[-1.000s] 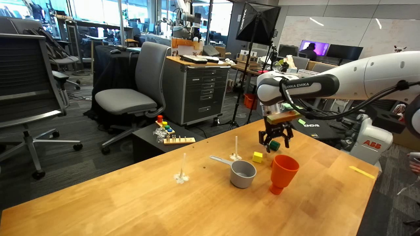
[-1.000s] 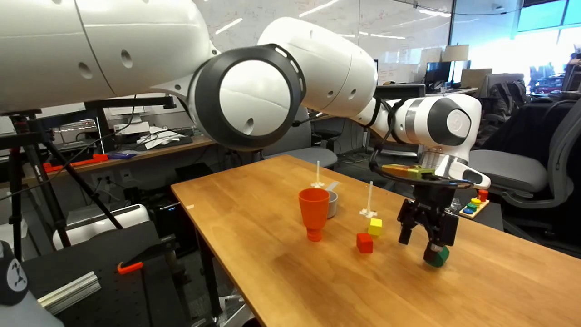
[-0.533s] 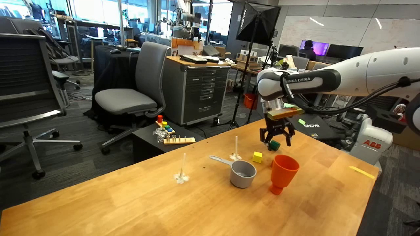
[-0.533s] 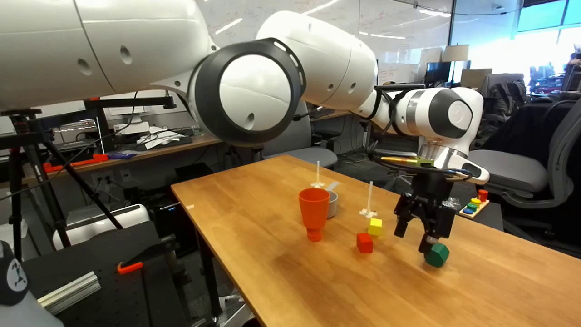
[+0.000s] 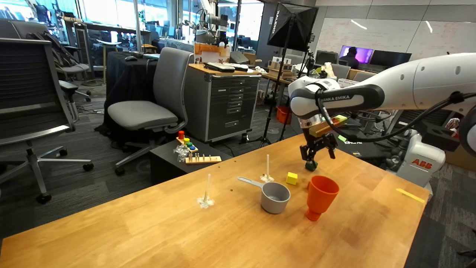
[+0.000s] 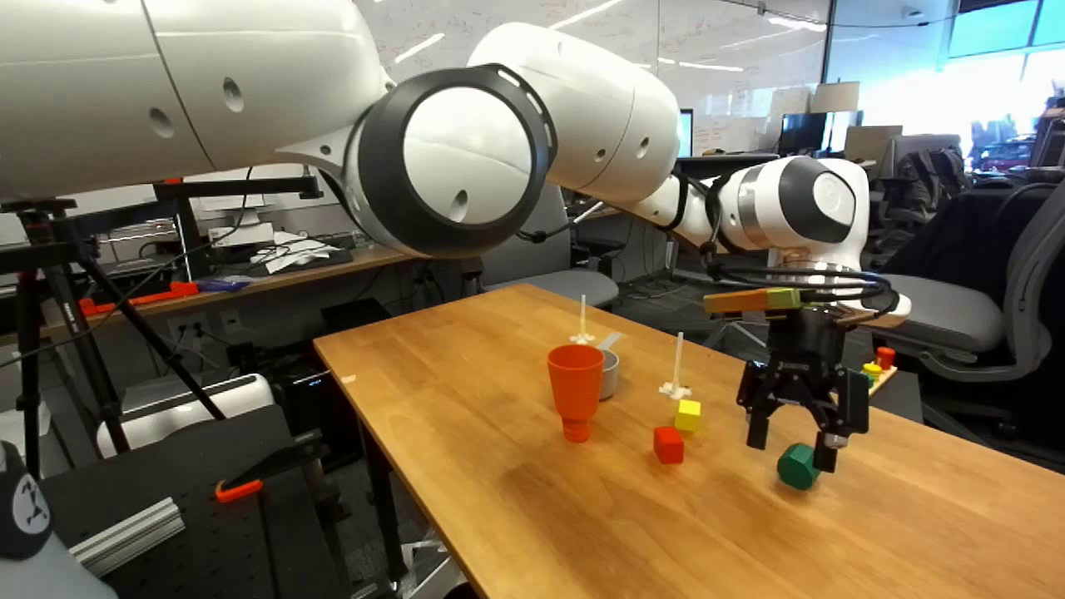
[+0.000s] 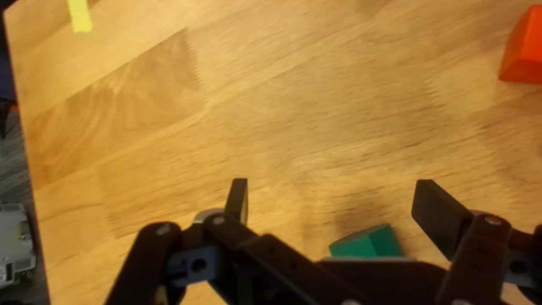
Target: Place the three blocks in the gray measuring cup
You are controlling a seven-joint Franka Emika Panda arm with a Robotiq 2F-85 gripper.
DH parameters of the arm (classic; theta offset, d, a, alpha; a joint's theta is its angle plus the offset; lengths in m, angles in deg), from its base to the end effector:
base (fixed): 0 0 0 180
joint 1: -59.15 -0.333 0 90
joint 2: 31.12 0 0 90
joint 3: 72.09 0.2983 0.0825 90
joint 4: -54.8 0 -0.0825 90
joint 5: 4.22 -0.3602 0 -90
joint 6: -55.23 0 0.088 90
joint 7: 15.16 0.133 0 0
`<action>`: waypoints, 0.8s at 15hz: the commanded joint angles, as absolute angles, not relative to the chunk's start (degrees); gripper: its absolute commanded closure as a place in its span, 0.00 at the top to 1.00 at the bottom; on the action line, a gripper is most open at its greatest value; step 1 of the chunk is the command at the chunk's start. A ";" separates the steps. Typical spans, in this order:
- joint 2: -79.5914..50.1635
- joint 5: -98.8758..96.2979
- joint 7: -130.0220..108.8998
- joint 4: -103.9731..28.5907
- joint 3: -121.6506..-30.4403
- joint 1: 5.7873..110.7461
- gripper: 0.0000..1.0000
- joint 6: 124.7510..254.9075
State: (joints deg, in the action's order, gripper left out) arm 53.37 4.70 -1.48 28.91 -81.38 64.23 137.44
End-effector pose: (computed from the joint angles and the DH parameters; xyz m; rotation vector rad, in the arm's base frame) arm 0.6766 -0.1346 0.0821 2.6747 -0.4953 -0.6559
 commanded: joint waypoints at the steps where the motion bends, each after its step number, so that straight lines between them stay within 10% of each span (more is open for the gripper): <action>1: 51.31 10.59 -8.99 28.46 -85.33 62.34 1.00 136.70; 12: 51.15 3.36 -15.71 28.89 -78.24 66.20 1.00 146.63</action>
